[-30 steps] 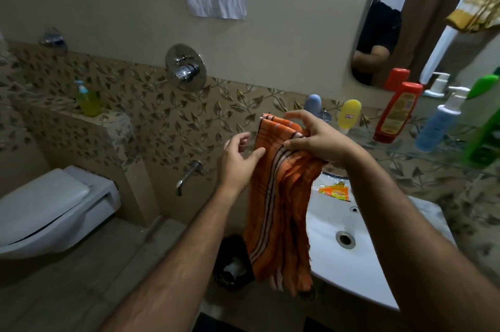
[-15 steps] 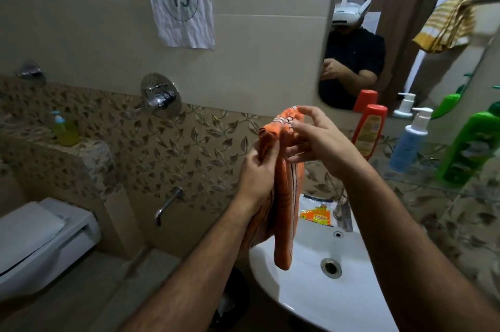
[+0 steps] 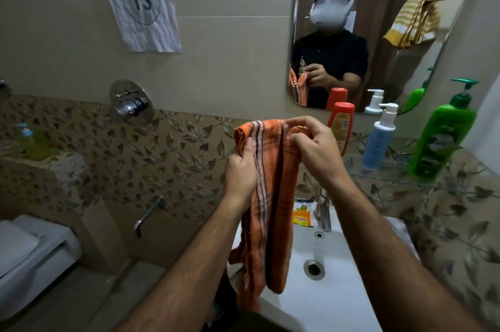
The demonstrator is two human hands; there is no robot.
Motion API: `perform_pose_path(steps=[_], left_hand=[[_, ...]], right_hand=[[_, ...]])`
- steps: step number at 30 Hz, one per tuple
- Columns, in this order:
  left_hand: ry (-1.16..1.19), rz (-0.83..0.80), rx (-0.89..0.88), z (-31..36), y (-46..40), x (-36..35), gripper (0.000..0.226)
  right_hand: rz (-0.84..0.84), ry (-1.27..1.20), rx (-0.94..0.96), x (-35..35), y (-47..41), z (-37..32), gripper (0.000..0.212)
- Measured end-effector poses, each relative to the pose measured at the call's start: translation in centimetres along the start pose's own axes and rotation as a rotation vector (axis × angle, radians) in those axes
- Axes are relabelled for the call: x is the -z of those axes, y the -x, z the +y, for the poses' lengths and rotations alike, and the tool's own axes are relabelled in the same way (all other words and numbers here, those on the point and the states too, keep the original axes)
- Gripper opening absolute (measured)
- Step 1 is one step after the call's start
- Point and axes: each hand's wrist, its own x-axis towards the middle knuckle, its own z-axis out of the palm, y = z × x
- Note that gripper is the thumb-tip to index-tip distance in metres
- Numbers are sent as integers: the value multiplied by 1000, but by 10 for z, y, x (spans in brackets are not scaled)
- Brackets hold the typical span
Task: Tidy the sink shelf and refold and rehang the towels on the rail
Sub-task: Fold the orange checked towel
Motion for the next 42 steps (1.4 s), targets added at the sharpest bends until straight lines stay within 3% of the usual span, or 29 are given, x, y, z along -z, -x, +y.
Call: perform_pose_path(steps=[6, 10, 14, 17, 20, 23, 27, 29, 31, 33, 34, 36, 38, 42], left_hand=[[-103, -53, -54, -11, -8, -1, 54], [-82, -130, -83, -8, -6, -10, 45], [112, -398, 5, -11, -13, -14, 51], [186, -588, 24, -14, -28, -3, 69], [216, -736, -115, -10, -38, 11, 41], [320, -775, -86, -2, -46, 17, 16], [452, -862, -26, 14, -54, 8, 37], [526, -910, 1, 23, -51, 2, 40], [600, -988, 49, 32, -45, -6, 51], [650, -1087, 89, 41, -40, -16, 54], [661, -1133, 91, 45, -38, -21, 52], [682, -1200, 79, 54, -33, -32, 48], [693, -1231, 31, 64, -28, -44, 47], [679, -1262, -61, 77, -19, -70, 50]], right_hand=[[-31, -204, -156, 21, -4, -3, 27], [-72, -166, -174, -4, -2, -10, 33], [27, 44, -121, -26, 4, -16, 35], [75, -13, -176, -35, 7, -24, 36], [78, -154, -225, -40, 5, -34, 36], [93, -313, -179, -35, 8, -48, 28], [578, -31, -53, -19, 26, -45, 27], [743, 204, -83, -4, 40, -38, 38], [719, 314, -200, 13, 55, -38, 73], [554, 107, -275, 31, 67, -41, 101], [464, -33, -279, 38, 72, -45, 102], [375, -159, -244, 52, 79, -52, 77], [416, -112, -205, 62, 79, -65, 44], [548, -1, -137, 85, 73, -85, 30]])
